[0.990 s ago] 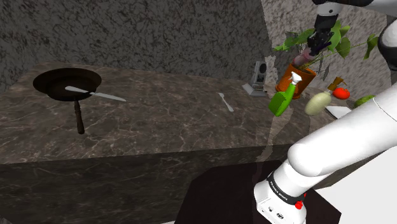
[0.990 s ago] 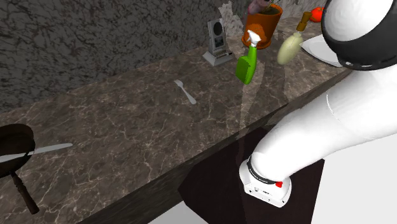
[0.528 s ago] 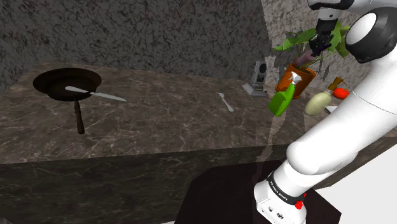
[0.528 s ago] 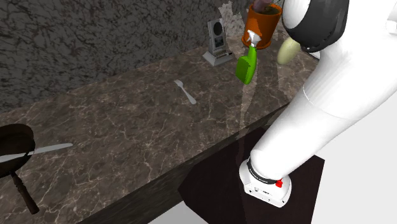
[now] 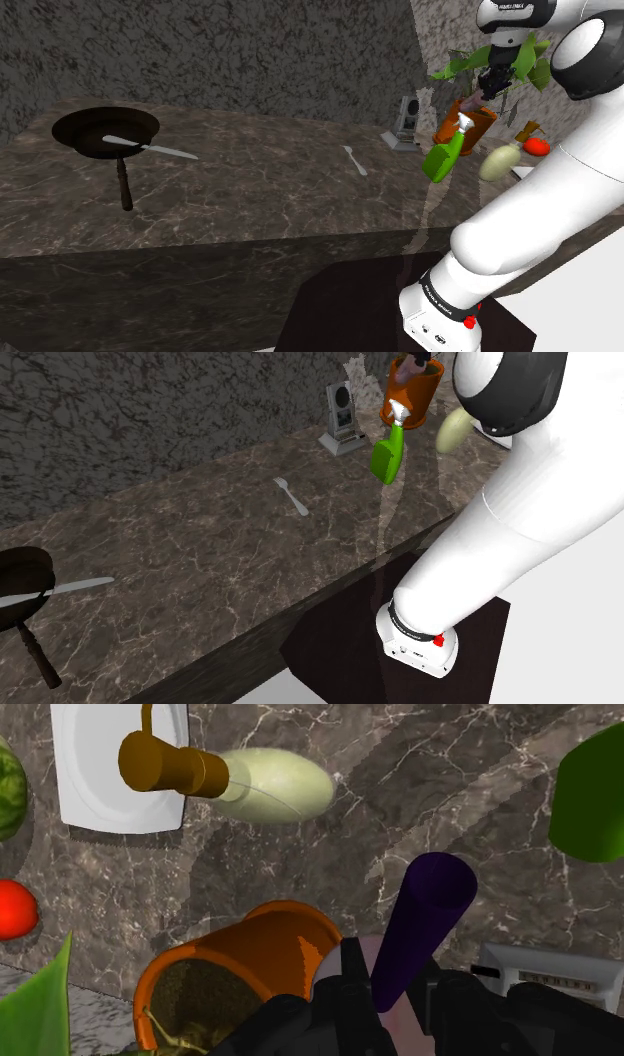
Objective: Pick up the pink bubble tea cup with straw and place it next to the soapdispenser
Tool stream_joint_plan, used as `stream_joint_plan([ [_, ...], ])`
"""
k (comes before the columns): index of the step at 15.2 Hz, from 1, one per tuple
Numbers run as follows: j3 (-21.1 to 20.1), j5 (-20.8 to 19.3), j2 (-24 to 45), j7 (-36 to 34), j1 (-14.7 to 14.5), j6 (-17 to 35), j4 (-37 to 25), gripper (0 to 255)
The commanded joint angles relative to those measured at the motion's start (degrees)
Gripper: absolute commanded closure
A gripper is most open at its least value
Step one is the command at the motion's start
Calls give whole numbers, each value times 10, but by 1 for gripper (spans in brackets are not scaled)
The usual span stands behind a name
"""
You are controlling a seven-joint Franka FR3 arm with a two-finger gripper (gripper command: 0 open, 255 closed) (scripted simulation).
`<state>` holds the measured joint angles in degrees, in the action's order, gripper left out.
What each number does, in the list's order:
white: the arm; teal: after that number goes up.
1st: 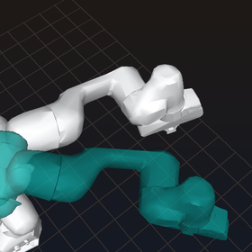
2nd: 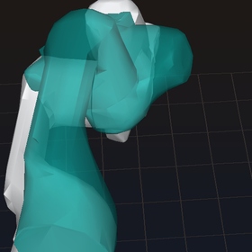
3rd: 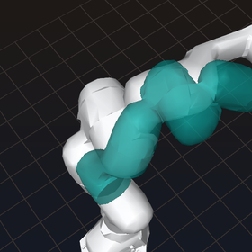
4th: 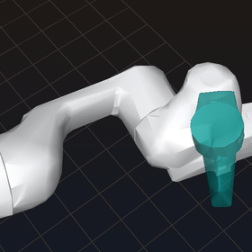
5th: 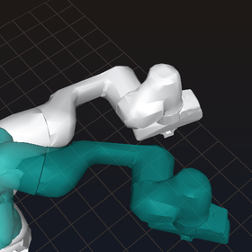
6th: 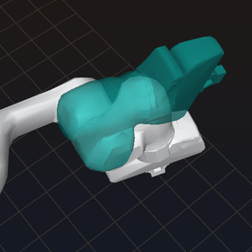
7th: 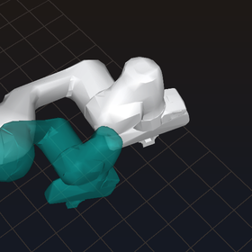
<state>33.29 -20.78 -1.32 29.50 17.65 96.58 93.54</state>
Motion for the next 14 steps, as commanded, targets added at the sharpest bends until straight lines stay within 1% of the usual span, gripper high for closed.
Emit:
stream_joint_plan([
  [1,-1,-3,-4,-7,0,15,19,255],
  [14,2,-15,-11,-41,2,108,124,255],
])
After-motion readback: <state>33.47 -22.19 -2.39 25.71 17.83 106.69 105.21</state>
